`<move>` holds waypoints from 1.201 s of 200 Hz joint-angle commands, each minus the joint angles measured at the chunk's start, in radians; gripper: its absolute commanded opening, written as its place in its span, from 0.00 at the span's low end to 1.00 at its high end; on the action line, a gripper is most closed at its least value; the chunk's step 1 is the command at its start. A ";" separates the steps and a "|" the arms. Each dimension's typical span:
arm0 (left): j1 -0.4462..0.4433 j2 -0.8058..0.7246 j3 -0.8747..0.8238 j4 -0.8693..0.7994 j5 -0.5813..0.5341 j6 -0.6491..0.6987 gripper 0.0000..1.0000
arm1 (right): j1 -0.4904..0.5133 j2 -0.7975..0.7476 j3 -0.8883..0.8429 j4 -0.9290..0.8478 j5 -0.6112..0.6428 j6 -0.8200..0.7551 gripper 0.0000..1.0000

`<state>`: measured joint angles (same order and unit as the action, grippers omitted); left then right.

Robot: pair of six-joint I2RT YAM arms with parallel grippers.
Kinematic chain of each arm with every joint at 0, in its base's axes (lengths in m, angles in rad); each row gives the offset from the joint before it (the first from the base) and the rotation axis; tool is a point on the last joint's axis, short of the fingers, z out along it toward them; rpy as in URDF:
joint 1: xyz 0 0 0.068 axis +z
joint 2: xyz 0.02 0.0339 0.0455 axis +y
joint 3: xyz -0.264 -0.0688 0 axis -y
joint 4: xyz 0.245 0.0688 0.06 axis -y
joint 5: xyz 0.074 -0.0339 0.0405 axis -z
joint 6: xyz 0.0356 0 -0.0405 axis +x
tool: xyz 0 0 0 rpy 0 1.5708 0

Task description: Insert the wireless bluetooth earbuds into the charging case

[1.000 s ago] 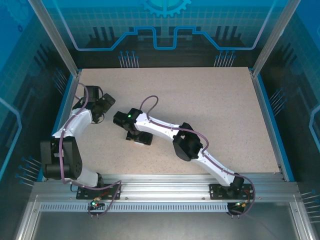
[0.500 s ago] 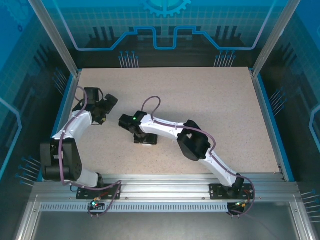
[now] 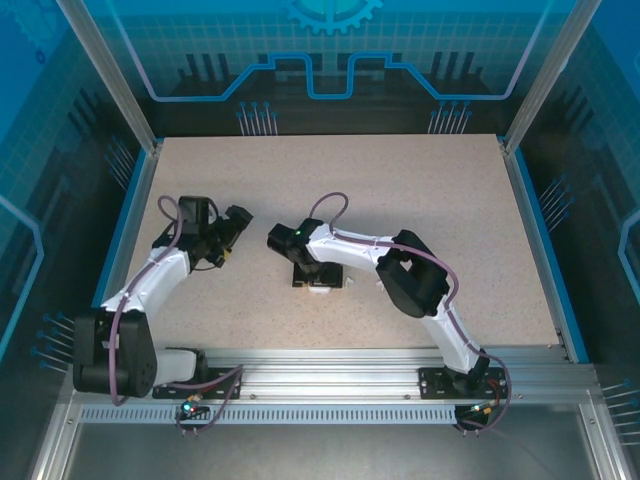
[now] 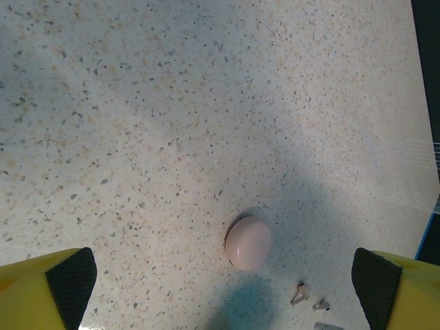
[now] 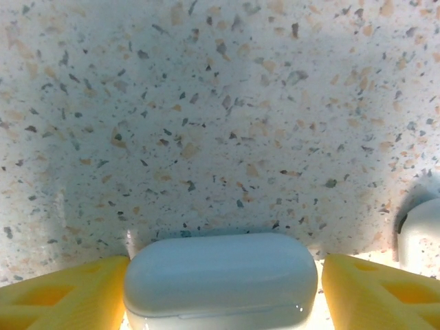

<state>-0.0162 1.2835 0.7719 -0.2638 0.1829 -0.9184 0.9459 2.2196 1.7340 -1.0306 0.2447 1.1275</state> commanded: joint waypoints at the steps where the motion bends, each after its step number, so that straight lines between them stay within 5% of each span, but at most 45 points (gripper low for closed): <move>1: -0.009 -0.047 -0.017 0.000 0.041 -0.005 0.99 | -0.020 -0.006 -0.015 0.030 -0.027 -0.024 0.76; 95: -0.025 -0.141 -0.139 0.206 0.079 -0.084 0.99 | -0.040 0.003 -0.043 0.065 -0.094 -0.010 0.72; 145: -0.025 -0.166 -0.156 0.321 0.174 -0.014 0.99 | -0.054 -0.014 -0.078 0.108 -0.136 -0.002 0.65; 204: -0.031 -0.185 -0.272 0.474 0.230 -0.038 0.99 | -0.130 -0.147 -0.092 0.199 -0.200 0.031 0.61; 240: -0.116 -0.217 -0.362 0.615 0.178 -0.026 0.99 | -0.221 -0.151 -0.015 0.210 -0.230 0.099 0.62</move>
<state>-0.0753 1.1011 0.4522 0.2012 0.3721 -0.9485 0.7876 2.1063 1.6497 -0.8421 0.0467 1.1622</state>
